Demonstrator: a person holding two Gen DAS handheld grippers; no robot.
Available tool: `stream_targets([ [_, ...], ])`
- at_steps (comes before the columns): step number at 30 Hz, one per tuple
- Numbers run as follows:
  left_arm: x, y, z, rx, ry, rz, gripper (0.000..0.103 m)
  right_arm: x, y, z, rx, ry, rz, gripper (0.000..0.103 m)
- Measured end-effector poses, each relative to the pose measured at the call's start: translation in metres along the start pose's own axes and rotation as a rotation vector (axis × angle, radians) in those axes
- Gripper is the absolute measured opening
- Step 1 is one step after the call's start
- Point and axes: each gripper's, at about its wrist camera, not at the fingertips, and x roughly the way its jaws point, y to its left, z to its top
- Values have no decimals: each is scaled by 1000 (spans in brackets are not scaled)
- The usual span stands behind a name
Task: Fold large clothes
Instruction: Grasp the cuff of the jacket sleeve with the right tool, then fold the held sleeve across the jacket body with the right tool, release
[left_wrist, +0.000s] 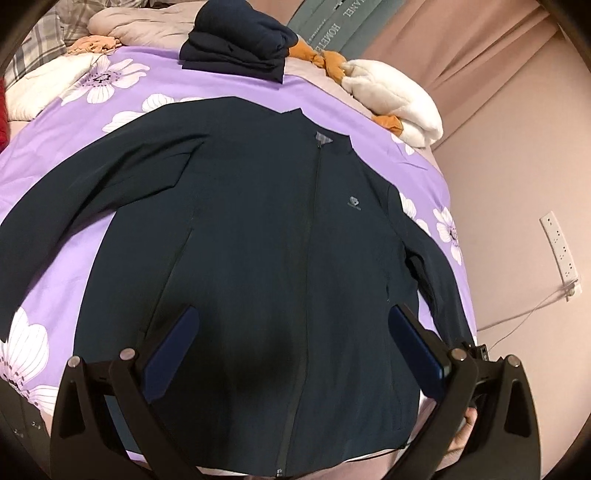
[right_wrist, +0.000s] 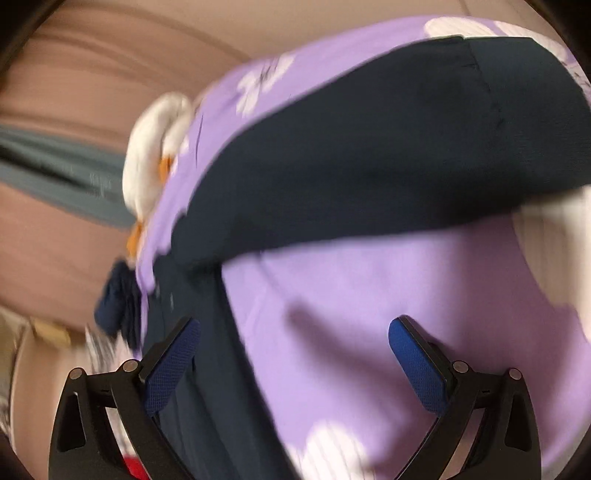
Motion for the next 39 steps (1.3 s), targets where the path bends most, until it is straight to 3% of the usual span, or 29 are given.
stream_targets([
  [6, -17, 8, -7, 5, -50, 39, 103, 5, -6, 23, 117, -136, 32, 102],
  [11, -27, 21, -11, -31, -69, 38, 103, -8, -25, 37, 298, -264, 42, 102],
  [15, -28, 24, -10, -30, -76, 56, 103, -15, -39, 36, 405, -336, 50, 92],
  [18, -26, 26, -8, -33, -67, 45, 103, -21, -52, 29, 500, -380, 66, 71],
  [21, -28, 29, -8, -20, -70, 52, 103, -25, -63, 27, 577, -390, 53, 36],
  [22, -28, 30, -8, -16, -72, 57, 103, -27, -65, 26, 591, -392, 40, 20],
  [24, -29, 34, -8, -12, -77, 67, 103, -33, -71, 23, 609, -398, 42, 15],
  [26, -29, 39, -6, -13, -77, 75, 103, -43, -67, 22, 570, -409, 16, 9],
  [33, -25, 58, 0, -58, -72, 83, 103, -82, -16, 40, 326, -441, -9, 8],
  [39, -21, 80, 3, -142, -60, 46, 103, -117, 60, 48, -31, -463, -98, 8],
])
